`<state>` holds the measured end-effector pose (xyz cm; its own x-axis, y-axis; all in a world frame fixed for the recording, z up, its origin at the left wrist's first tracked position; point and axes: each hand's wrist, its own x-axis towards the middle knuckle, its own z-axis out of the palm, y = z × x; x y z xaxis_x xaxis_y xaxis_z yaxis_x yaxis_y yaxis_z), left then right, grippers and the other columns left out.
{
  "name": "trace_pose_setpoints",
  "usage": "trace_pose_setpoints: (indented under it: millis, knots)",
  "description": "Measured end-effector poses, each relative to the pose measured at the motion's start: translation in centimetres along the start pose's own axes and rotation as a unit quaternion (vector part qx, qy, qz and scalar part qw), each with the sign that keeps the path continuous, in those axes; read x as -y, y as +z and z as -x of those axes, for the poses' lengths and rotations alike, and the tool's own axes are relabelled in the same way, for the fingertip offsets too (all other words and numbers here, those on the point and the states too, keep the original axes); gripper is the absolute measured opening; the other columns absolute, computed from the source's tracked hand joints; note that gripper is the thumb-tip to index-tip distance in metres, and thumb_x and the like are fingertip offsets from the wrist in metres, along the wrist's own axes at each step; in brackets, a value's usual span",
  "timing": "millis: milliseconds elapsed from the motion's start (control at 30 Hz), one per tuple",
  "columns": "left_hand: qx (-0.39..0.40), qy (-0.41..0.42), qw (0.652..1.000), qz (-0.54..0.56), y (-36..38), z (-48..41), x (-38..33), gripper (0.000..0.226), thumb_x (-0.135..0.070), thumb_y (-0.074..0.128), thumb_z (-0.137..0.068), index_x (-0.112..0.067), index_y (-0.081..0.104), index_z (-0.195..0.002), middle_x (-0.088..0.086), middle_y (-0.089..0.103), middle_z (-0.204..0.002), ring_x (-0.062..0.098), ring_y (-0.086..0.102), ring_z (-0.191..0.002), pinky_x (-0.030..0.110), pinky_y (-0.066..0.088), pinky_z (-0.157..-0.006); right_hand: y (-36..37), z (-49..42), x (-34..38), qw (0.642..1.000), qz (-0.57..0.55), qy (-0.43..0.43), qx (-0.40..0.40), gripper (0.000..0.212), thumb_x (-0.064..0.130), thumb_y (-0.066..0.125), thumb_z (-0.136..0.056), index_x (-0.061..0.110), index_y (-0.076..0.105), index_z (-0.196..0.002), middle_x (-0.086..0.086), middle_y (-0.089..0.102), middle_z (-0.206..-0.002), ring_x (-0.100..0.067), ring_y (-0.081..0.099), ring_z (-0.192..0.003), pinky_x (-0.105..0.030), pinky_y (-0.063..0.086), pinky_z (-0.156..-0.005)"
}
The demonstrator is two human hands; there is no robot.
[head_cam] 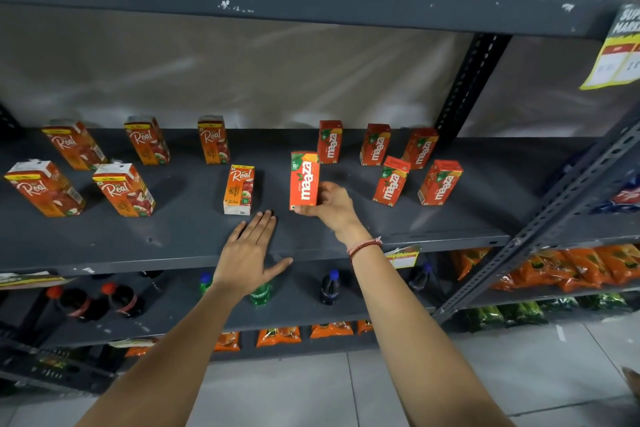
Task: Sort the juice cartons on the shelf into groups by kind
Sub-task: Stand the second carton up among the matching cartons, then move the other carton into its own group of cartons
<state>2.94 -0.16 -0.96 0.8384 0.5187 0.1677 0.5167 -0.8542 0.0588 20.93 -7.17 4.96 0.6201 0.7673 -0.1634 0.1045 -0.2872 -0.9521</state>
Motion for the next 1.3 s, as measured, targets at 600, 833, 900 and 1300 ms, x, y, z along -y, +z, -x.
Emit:
trace_pose_setpoints:
  millis: [600, 833, 900, 1300]
  knots:
    - [0.002, 0.003, 1.0, 0.007, 0.3, 0.0, 0.2, 0.093, -0.075, 0.013, -0.079, -0.01, 0.016, -0.146, 0.006, 0.021, -0.156, 0.018, 0.016, -0.143, 0.036, 0.007, -0.116, -5.1, -2.6, -1.5, 0.983, 0.18, -0.016, -0.042, 0.055, 0.012, 0.076, -0.074, 0.006, 0.05, -0.123, -0.015, 0.061, -0.126, -0.03, 0.058, -0.117, -0.042, 0.043, -0.101]
    - [-0.002, 0.007, 1.0, 0.008, 0.1, 0.0, 0.2, 0.088, -0.071, 0.025, -0.083, -0.01, 0.017, -0.146, 0.007, 0.021, -0.156, 0.018, 0.015, -0.144, 0.037, 0.01, -0.117, -1.3, 1.5, -3.2, 0.941, 0.112, -0.097, -0.304, 0.027, 0.004, 0.074, -0.073, 0.002, 0.062, -0.096, -0.017, 0.065, -0.096, -0.033, 0.061, -0.09, -0.048, 0.051, -0.084]
    - [0.0, 0.015, 1.0, 0.024, -0.1, 0.0, 0.3, 0.085, -0.067, 0.034, -0.085, -0.009, 0.019, -0.145, 0.008, 0.022, -0.155, 0.019, 0.017, -0.143, 0.038, 0.011, -0.117, 0.7, 2.7, -3.1, 0.933, 0.109, -0.122, -0.319, 0.018, 0.007, 0.07, -0.076, 0.004, 0.062, -0.092, -0.015, 0.064, -0.092, -0.031, 0.06, -0.085, -0.046, 0.051, -0.08]
    - [-0.069, -0.033, 0.992, 0.102, -2.8, 3.4, 7.5, 0.066, -0.053, 0.034, -0.086, -0.006, 0.048, -0.13, 0.013, 0.055, -0.133, 0.028, 0.052, -0.122, 0.043, 0.041, -0.099, 11.1, -0.1, 3.9, 0.996, 0.083, 0.03, -0.02, 0.026, 0.03, 0.069, -0.081, 0.01, 0.062, -0.067, -0.008, 0.066, -0.076, -0.028, 0.059, -0.088, -0.029, 0.045, -0.068]
